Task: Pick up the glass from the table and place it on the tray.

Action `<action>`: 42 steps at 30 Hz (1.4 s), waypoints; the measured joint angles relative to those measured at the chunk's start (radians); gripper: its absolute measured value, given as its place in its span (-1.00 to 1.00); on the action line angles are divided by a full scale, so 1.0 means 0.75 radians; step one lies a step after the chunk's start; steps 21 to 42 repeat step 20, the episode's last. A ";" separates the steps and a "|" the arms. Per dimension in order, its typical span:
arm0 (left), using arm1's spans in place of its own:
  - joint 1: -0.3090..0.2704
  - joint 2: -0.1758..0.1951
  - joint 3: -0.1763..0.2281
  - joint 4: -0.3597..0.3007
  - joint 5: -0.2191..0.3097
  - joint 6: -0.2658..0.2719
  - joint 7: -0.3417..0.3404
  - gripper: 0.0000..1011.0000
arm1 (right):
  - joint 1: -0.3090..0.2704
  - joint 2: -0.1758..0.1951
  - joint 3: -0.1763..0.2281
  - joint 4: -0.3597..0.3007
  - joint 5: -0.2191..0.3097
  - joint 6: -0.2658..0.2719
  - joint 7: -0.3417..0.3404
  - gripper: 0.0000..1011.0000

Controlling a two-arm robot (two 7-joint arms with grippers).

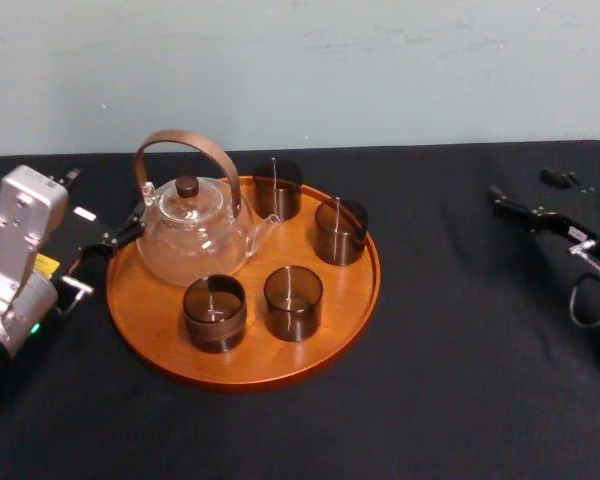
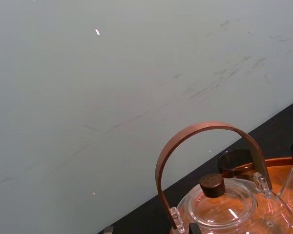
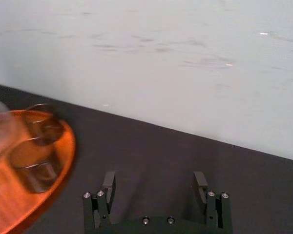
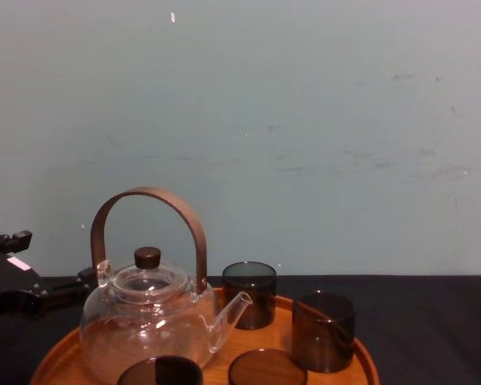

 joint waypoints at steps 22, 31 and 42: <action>0.000 0.000 0.000 0.000 0.000 0.000 0.000 0.98 | 0.020 -0.020 0.031 0.050 -0.033 -0.005 -0.078 0.98; 0.000 0.000 0.000 0.000 0.000 0.000 0.000 0.98 | 0.020 -0.020 0.031 0.050 -0.033 -0.005 -0.078 0.98; 0.000 0.000 0.000 0.000 0.000 0.000 0.000 0.98 | 0.020 -0.020 0.031 0.050 -0.033 -0.005 -0.078 0.98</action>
